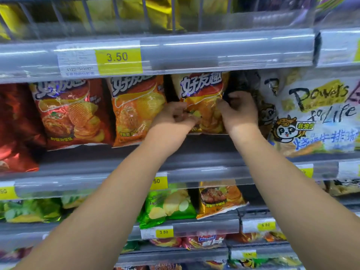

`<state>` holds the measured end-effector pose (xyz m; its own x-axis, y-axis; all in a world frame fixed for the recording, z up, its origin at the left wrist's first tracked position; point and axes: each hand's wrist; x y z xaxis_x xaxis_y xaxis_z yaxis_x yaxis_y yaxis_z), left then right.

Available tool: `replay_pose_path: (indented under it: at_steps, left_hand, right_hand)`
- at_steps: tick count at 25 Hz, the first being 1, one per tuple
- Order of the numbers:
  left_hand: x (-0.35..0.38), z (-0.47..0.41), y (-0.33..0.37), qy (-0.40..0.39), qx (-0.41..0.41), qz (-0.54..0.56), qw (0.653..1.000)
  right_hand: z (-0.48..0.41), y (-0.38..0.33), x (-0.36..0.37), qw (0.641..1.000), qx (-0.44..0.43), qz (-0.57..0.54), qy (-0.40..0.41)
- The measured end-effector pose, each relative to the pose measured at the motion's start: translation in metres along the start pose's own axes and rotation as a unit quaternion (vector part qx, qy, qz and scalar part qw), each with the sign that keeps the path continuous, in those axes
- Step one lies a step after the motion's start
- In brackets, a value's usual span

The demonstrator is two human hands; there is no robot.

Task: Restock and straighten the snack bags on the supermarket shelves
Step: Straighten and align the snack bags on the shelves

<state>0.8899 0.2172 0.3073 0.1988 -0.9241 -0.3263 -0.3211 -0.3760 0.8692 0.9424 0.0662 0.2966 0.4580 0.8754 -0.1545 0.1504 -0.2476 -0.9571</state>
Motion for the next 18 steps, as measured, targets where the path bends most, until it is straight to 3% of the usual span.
replay_pose_path:
  at_steps: [3,6,10,13,16,18]
  left_hand:
    - [0.022,0.005,-0.012,-0.002,0.073,-0.131,0.989]
    - [0.026,0.011,-0.02,-0.01,0.126,-0.267,0.955]
    - [0.03,0.015,-0.019,-0.013,0.122,-0.345,0.93]
    - [0.031,0.018,-0.017,-0.011,0.094,-0.385,0.918]
    - [0.028,0.019,-0.014,0.037,0.137,-0.348,0.927]
    - [0.026,0.013,-0.013,-0.01,0.155,-0.318,0.935]
  right_hand:
    - [-0.01,0.007,0.0,0.98,0.13,-0.034,-0.146]
    - [-0.02,0.009,0.001,0.968,0.13,-0.055,-0.21]
    - [-0.027,0.013,0.006,0.96,0.135,-0.114,-0.217]
    - [-0.026,0.01,0.005,0.971,0.12,-0.083,-0.19]
    - [-0.021,0.009,-0.003,0.989,0.069,-0.009,-0.129]
    - [-0.019,0.008,-0.007,0.994,0.033,0.006,-0.107]
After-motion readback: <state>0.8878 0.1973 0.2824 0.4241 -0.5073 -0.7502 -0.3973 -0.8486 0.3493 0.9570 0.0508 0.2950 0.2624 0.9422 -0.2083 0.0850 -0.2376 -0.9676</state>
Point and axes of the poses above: each hand's wrist, its own z-axis away from the middle knuckle, its own x-axis out of the palm, y = z × x, and after that the axes turned 8 degrees about x, right-handed
